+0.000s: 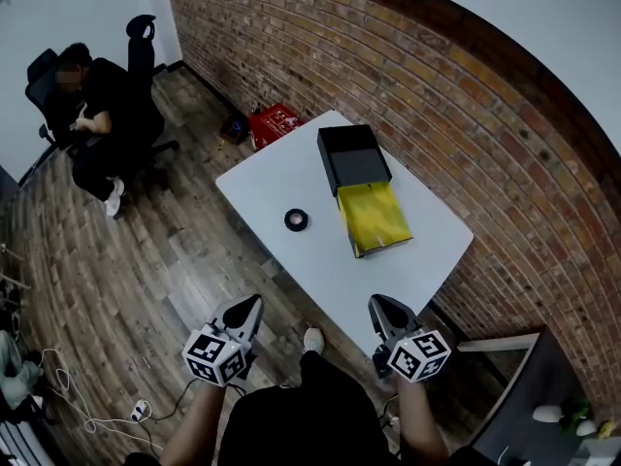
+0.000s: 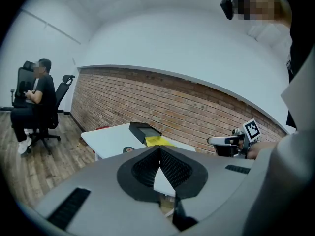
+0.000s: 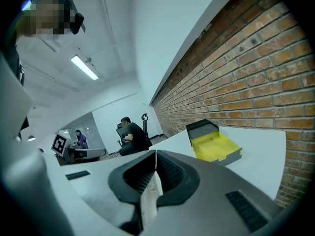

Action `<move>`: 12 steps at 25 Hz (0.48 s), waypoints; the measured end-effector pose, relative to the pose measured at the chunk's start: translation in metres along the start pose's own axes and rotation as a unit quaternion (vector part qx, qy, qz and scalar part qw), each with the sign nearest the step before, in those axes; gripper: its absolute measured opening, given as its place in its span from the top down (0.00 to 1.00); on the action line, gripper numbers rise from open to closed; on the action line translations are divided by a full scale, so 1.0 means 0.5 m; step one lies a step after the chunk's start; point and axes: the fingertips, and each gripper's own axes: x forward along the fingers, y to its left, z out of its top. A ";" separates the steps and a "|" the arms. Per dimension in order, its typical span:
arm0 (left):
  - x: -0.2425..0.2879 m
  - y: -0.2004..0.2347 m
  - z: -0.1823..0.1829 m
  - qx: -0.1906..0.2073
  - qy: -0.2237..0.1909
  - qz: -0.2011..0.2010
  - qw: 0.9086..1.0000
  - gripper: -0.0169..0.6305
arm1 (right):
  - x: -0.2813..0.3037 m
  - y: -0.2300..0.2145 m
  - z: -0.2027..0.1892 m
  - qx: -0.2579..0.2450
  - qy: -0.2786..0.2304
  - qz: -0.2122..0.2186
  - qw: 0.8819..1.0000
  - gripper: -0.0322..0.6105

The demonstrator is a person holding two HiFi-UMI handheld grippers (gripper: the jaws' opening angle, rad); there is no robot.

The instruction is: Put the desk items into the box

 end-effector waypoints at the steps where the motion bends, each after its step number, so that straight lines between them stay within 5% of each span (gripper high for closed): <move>1: 0.020 0.001 0.005 -0.002 0.001 0.002 1.000 0.95 | 0.010 -0.018 0.008 0.002 0.003 0.002 1.000 0.92; 12: 0.179 0.023 0.043 -0.006 0.019 0.029 0.999 0.95 | 0.127 -0.154 0.062 -0.018 0.031 0.048 0.998 0.92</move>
